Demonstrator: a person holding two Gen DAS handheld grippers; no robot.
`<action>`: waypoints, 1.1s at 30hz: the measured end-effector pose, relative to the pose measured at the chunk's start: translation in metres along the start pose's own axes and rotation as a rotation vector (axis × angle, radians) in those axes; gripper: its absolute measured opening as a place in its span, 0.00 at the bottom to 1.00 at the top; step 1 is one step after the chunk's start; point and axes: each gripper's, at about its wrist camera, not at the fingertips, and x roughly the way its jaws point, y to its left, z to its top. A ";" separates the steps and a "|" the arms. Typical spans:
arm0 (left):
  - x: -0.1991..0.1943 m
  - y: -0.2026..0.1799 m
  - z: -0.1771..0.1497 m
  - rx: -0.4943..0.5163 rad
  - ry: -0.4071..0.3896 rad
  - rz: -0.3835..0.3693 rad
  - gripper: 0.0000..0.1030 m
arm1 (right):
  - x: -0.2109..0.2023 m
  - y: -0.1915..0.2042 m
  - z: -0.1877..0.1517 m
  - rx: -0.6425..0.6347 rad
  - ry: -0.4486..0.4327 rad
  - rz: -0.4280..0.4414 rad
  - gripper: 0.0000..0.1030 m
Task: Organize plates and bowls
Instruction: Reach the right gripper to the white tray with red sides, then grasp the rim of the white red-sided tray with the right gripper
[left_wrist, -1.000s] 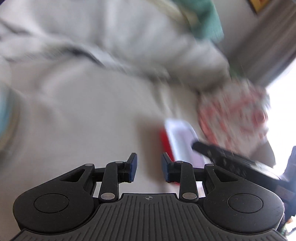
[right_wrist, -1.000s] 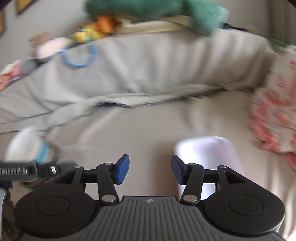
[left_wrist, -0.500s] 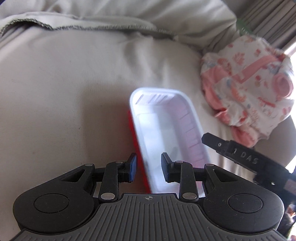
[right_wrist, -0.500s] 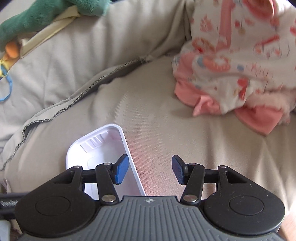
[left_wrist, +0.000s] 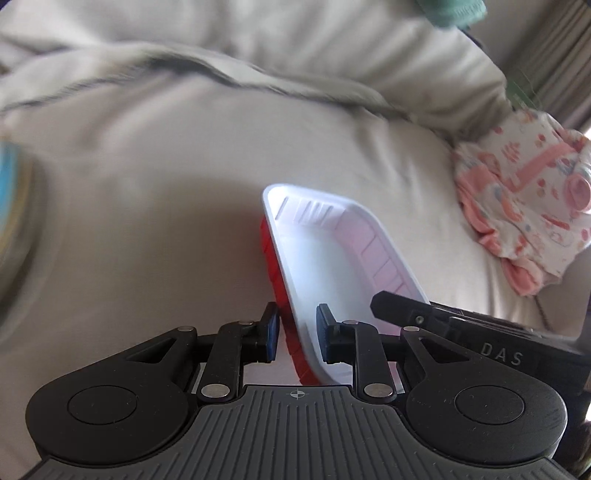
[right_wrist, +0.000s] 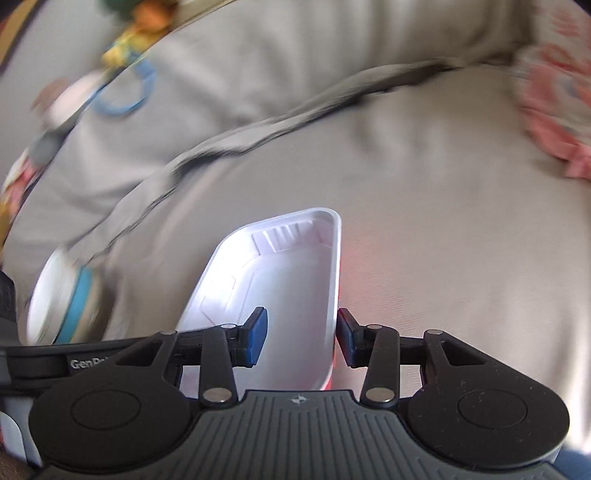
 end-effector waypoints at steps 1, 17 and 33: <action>-0.008 0.010 -0.004 -0.012 -0.013 0.019 0.24 | 0.005 0.014 0.001 -0.022 0.018 0.021 0.41; -0.015 0.094 -0.030 -0.109 0.023 0.055 0.24 | 0.057 0.084 -0.029 -0.197 0.066 0.049 0.42; -0.009 0.106 -0.033 -0.190 0.010 0.023 0.22 | 0.057 0.061 -0.036 -0.066 0.014 0.128 0.66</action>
